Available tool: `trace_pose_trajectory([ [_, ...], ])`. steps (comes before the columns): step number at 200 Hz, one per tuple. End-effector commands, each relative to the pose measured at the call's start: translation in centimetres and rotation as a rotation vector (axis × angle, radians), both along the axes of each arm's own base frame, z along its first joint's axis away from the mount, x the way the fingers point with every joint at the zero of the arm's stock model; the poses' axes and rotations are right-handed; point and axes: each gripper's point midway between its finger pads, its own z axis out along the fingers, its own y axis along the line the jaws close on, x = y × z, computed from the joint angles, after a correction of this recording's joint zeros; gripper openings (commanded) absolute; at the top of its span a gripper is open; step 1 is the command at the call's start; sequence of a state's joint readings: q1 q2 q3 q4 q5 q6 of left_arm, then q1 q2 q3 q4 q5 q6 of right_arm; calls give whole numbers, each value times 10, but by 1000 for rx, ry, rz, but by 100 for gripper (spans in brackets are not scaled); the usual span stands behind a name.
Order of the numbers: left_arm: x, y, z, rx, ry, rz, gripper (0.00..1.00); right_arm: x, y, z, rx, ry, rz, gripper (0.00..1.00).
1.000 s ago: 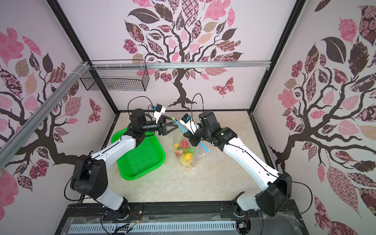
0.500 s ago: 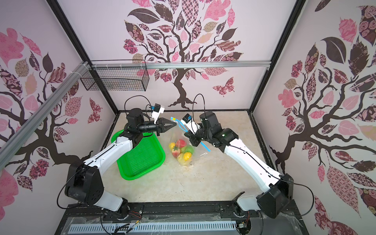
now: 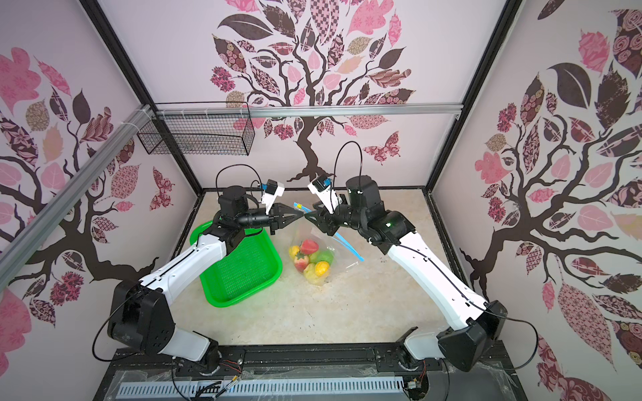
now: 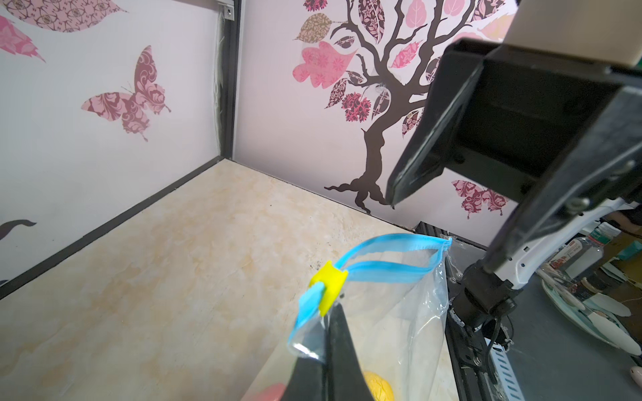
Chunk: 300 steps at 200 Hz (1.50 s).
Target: Place the food in the zip-top bag and seal the zipper
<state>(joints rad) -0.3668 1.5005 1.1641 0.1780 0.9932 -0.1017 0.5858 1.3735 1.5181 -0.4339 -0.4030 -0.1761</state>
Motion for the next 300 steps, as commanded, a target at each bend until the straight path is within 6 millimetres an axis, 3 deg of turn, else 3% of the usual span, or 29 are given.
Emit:
trace_pose_trajectory([
  [1,-6,0,16,-6,-58,2,0,12,13,9,47,13,11,44],
  [23,-6,-1,16,-5,-60,5,0,21,24,10,39,16,-11,41],
  [50,-7,-1,20,-9,-66,5,0,25,41,-6,-50,2,-19,40],
  [86,-9,0,20,-9,-71,6,0,33,40,-17,-86,8,-53,39],
  [129,-12,0,22,-10,-80,6,0,35,39,-25,-105,17,-59,30],
  [165,-14,-1,16,4,-54,3,0,38,35,-26,-121,-2,-84,45],
  [186,-15,-1,16,5,-53,2,0,39,32,-26,-126,-9,-101,48],
  [245,-14,-1,17,7,-57,9,0,29,37,-30,-106,19,-49,24],
  [276,-14,-1,17,8,-61,12,0,28,36,-31,-109,26,-49,22],
  [300,-13,0,17,10,-60,17,0,27,34,-29,-105,23,-56,28],
])
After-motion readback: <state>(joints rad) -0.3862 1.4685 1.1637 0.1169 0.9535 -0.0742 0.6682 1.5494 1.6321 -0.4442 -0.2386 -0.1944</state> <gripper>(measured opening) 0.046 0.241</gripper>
